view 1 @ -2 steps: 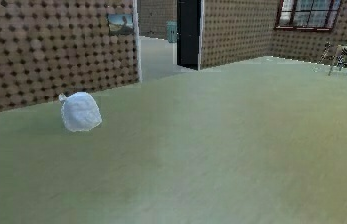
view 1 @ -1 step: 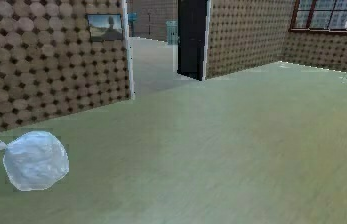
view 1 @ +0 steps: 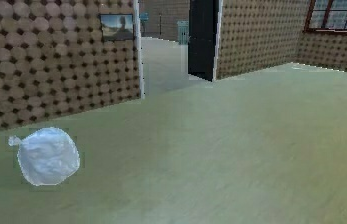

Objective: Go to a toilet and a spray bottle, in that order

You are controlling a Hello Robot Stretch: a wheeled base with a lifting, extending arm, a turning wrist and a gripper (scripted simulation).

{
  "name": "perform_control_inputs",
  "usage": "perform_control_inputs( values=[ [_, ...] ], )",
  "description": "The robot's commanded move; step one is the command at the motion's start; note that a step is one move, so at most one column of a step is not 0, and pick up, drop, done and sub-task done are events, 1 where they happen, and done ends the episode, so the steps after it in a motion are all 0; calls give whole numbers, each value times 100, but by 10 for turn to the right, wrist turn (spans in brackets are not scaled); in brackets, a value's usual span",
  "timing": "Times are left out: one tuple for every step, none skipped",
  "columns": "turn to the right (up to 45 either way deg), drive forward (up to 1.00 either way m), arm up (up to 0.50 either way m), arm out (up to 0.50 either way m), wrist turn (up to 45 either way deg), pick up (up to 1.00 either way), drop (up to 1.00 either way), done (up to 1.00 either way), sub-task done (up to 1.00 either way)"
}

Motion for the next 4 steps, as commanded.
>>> perform_control_inputs(
  values=[
    [0,100,0,0,0,0,0,0,0],
    [0,100,0,0,0,0,0,0,0],
    [0,100,0,0,0,0,0,0,0],
    [0,20,0,0,0,0,0,0,0]
  ],
)
